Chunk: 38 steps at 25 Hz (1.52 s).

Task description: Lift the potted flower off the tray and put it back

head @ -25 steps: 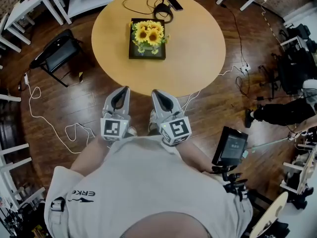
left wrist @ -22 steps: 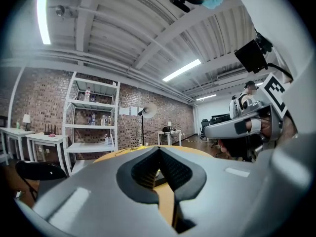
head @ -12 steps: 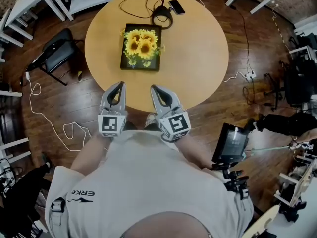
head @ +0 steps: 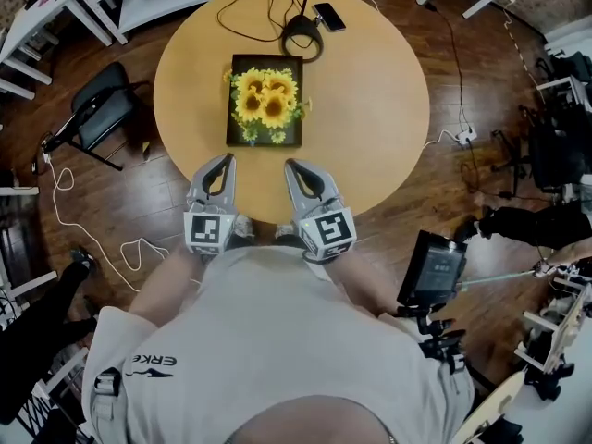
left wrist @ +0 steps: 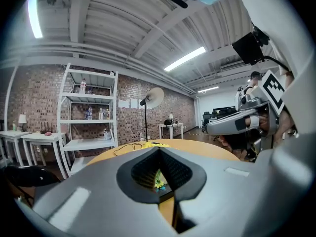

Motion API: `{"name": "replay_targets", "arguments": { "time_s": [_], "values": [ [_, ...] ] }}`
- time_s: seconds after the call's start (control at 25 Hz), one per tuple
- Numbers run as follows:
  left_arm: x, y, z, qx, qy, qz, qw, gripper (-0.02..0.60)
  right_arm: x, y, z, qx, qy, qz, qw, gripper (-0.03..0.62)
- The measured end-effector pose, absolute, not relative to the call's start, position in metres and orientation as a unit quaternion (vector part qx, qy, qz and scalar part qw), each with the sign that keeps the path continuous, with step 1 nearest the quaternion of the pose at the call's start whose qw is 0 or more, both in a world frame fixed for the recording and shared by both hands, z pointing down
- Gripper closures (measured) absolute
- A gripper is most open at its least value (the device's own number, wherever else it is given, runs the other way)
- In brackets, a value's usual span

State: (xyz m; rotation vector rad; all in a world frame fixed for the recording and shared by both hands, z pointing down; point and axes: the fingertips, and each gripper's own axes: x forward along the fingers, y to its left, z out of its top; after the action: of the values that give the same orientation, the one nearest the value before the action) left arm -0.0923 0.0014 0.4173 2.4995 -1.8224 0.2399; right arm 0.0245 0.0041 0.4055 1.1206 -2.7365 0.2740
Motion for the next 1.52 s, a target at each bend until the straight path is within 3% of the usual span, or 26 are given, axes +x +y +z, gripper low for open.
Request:
{"name": "replay_targets", "arguments": {
  "time_s": [0.8, 1.24, 1.4, 1.52],
  "values": [
    [-0.115, -0.081, 0.546, 0.808, -0.558, 0.177, 0.068, 0.58, 0.025, -0.072, 0.533, 0.382, -0.894, 0.128, 0.193, 0.582],
    [-0.12, -0.109, 0.59, 0.82, -0.52, 0.236, 0.041, 0.575, 0.027, -0.1, 0.569, 0.376, -0.889, 0.115, 0.235, 0.58],
    [-0.113, -0.126, 0.592, 0.855, -0.458, 0.243, 0.027, 0.385, 0.032, -0.104, 0.57, 0.373, -0.888, 0.106, 0.246, 0.571],
    [-0.106, -0.139, 0.59, 0.878, -0.409, 0.25, 0.015, 0.277, 0.033, -0.108, 0.569, 0.365, -0.889, 0.094, 0.258, 0.556]
  ]
}}
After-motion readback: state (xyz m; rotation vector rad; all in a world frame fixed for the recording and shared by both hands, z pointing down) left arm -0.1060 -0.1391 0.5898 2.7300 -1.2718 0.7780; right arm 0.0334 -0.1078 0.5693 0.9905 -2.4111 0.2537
